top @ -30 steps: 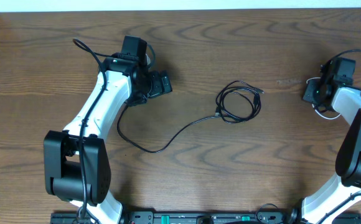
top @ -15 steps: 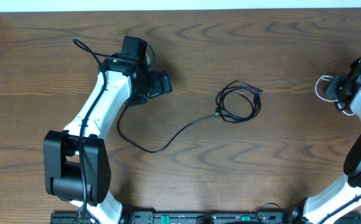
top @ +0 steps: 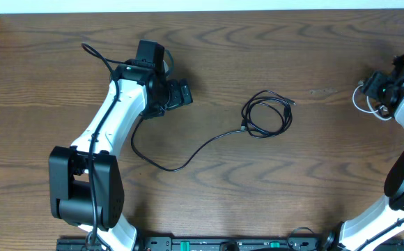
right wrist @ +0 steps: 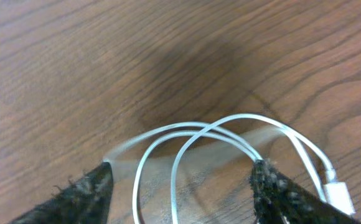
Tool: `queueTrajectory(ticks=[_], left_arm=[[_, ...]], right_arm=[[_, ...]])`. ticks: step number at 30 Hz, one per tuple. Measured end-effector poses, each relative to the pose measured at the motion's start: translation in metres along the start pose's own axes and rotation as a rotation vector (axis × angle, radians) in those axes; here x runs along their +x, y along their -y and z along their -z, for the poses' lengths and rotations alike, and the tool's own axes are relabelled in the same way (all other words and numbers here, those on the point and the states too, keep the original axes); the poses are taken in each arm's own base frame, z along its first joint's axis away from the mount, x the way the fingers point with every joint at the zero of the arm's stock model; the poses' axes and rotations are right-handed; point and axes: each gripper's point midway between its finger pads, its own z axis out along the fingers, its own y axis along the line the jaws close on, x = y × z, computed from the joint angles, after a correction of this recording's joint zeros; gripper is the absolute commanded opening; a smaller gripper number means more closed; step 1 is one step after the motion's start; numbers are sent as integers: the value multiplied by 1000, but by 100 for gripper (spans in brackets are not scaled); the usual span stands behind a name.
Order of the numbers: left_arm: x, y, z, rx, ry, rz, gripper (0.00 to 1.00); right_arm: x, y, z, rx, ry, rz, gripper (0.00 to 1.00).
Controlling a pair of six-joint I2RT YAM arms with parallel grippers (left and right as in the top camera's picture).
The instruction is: Untangle cables
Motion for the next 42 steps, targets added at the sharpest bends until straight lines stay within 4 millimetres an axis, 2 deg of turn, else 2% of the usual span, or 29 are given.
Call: queueTrajectory(ticks=[4,7,8,9,10,11,12,14,21,26,28,32,37,42], left_arm=[[0,0,0,0,0,0,98],[0,0,0,0,1,0,98],[0,0,0,0,0,0,98],[0,0,0,0,0,0,98],[0,0,0,0,0,0,98],[0,0,0,0,0,0,98],[0,0,0,0,0,0,98],[0,0,0,0,0,0,98],[0,0,0,0,0,0,98],[0,0,0,0,0,0,98],[0,0,0,0,0,0,98],[0,0,0,0,0,0,98],[0,0,0,0,0,0,98],[0,0,0,0,0,0,98]], right_arm=[[7,-2,0,-8,-27,-1,80],[9,-3,0,-15,-35,-2,71],[10,-4,0,-24,-40,-3,64],[10,-6,0,-31,-42,1,35],[11,-9,1,-50,-45,-3,19],[10,-10,1,-58,-45,2,10],[10,-12,2,-67,-44,1,9],[9,-15,3,-82,-45,0,12],[22,-10,2,-36,-95,3,18],[43,-3,-16,-13,-154,-3,17],[53,1,-26,-5,-177,-5,13],[46,10,-30,49,-156,1,4],[33,38,-33,202,-99,15,2],[25,62,-34,277,-58,-3,2]])
